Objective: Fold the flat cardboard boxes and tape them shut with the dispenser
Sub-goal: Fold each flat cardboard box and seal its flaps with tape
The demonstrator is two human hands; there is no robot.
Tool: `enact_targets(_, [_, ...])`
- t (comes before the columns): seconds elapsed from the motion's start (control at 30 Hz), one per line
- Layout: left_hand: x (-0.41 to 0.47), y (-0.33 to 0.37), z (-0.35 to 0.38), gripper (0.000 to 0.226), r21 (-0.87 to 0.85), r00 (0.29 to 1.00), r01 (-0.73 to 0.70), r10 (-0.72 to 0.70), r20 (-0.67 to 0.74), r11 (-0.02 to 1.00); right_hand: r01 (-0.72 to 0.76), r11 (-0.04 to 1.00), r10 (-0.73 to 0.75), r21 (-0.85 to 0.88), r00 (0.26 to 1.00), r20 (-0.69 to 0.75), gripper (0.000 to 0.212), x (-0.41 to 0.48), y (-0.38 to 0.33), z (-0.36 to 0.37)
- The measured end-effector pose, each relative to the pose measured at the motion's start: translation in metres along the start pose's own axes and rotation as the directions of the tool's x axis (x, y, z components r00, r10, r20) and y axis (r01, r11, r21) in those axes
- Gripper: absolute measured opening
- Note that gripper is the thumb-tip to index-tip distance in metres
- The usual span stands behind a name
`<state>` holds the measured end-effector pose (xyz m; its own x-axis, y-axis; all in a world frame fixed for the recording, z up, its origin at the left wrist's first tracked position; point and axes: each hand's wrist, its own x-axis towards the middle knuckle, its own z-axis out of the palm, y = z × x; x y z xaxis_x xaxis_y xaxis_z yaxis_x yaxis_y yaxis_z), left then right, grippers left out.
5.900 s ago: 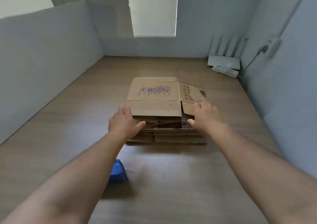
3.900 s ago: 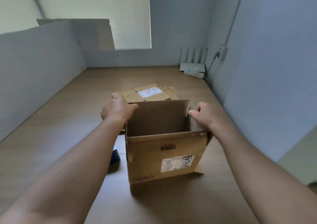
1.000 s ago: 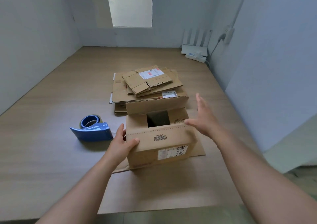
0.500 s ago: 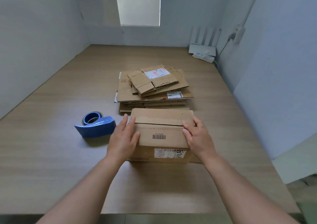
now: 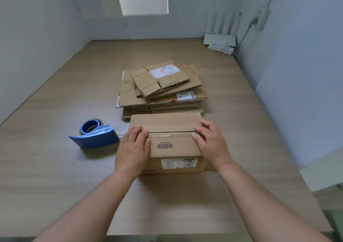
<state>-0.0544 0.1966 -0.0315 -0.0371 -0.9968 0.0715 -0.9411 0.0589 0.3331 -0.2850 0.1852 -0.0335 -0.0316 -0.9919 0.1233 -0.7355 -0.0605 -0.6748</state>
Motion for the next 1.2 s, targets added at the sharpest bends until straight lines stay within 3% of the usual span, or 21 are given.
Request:
enact_targets(0.13, [0.0,-0.004,0.003,0.038,-0.033,0.998,-0.034,0.032,-0.061,0.999,0.04,0.978,-0.032,-0.203,0.999,0.041,0.042,-0.003,-0.01,0.007])
enact_targets(0.3, [0.006,-0.005,-0.012,0.036,0.006,0.997,-0.074,0.074,-0.003,0.997,0.054,0.963,-0.048,-0.263,0.998,0.031,0.048,-0.007,-0.016,0.01])
enact_targets(0.47, [0.029,-0.044,-0.042,0.044,-0.225,1.0,0.017,-0.021,-0.015,0.974,0.074,0.945,-0.077,-0.319,0.997,0.002,0.052,-0.004,-0.015,0.012])
enact_targets(0.63, [0.054,-0.122,-0.043,0.064,-0.011,0.971,0.209,-0.206,0.117,0.978,-0.053,0.922,0.003,-0.383,0.991,-0.13,0.023,0.007,-0.033,0.029])
enact_targets(0.8, [0.067,-0.168,-0.027,0.081,0.238,0.938,0.199,-0.255,0.234,0.951,-0.107,0.927,0.028,-0.361,0.975,-0.219,0.015,0.006,-0.034,0.035])
enact_targets(1.07, [0.096,-0.181,-0.016,0.067,0.386,0.928,0.134,-0.252,0.275,0.913,-0.113,0.921,0.021,-0.372,0.97,-0.243,0.015,0.005,-0.033,0.032])
enact_targets(1.2, [0.109,-0.189,-0.02,0.059,0.381,0.886,0.191,-0.326,0.329,0.905,-0.083,0.921,-0.023,-0.38,0.964,-0.265,0.03,0.004,-0.033,0.032])
